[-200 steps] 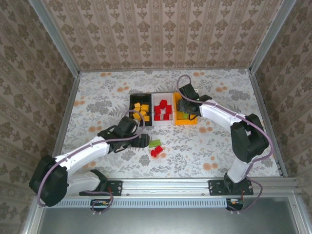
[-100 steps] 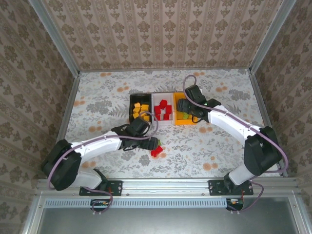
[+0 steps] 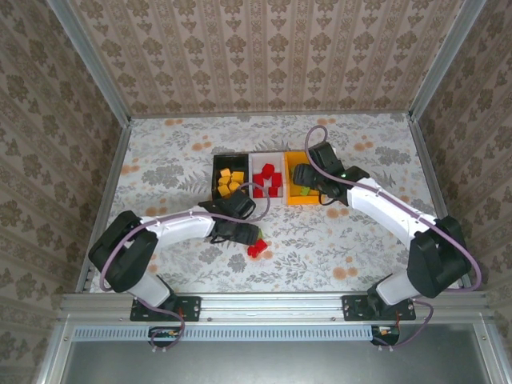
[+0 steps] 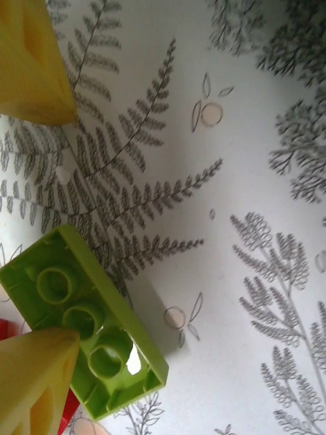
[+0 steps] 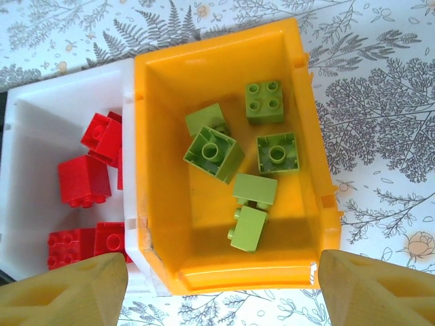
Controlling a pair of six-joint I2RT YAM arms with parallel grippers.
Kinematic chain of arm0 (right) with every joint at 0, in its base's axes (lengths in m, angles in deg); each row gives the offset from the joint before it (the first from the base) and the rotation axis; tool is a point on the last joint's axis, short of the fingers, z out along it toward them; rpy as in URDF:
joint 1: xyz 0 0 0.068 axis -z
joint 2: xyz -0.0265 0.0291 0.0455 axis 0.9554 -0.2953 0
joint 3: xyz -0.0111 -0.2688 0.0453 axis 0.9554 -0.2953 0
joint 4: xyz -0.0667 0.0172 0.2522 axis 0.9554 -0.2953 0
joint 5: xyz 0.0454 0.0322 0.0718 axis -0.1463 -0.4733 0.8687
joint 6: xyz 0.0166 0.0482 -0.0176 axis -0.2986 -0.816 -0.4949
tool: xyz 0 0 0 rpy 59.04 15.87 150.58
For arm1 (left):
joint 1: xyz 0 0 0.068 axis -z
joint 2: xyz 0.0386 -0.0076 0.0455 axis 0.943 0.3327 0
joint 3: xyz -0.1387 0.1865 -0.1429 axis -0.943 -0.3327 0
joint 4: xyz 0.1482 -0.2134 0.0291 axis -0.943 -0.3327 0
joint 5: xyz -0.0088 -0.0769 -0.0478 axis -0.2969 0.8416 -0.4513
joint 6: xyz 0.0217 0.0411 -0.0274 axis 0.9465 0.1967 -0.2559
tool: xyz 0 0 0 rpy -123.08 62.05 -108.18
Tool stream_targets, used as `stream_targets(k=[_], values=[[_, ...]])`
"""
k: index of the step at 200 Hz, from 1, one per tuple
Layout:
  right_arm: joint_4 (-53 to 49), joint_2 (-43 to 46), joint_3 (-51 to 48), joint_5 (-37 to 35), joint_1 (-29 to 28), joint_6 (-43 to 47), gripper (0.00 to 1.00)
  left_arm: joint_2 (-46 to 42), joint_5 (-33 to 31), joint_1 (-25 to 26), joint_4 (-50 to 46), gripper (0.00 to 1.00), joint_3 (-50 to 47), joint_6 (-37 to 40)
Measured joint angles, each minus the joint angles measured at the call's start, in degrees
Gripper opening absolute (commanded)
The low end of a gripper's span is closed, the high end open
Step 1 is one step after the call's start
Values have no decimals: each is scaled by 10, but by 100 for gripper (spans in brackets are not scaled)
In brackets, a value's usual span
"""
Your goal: Sort the legos into containers by color
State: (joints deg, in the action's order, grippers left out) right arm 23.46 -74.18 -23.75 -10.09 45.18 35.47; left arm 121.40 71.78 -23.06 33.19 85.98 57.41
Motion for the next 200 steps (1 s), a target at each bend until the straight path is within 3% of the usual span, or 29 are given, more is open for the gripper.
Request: stream_targets(k=[58,90,129,200], values=[[0,15,0,0,0,0,76,-98,-26,-51,-35,77,-73,-12],[0,17,-5,0,0,-2,76,-133,-14,-21,-44,86,-60,-11],[0,19,-12,0,0,-2,76,-94,-8,-2,-41,88,-3,3],[0,24,-29,0,0,-4,76,-42,-51,9,-50,99,-9,1]])
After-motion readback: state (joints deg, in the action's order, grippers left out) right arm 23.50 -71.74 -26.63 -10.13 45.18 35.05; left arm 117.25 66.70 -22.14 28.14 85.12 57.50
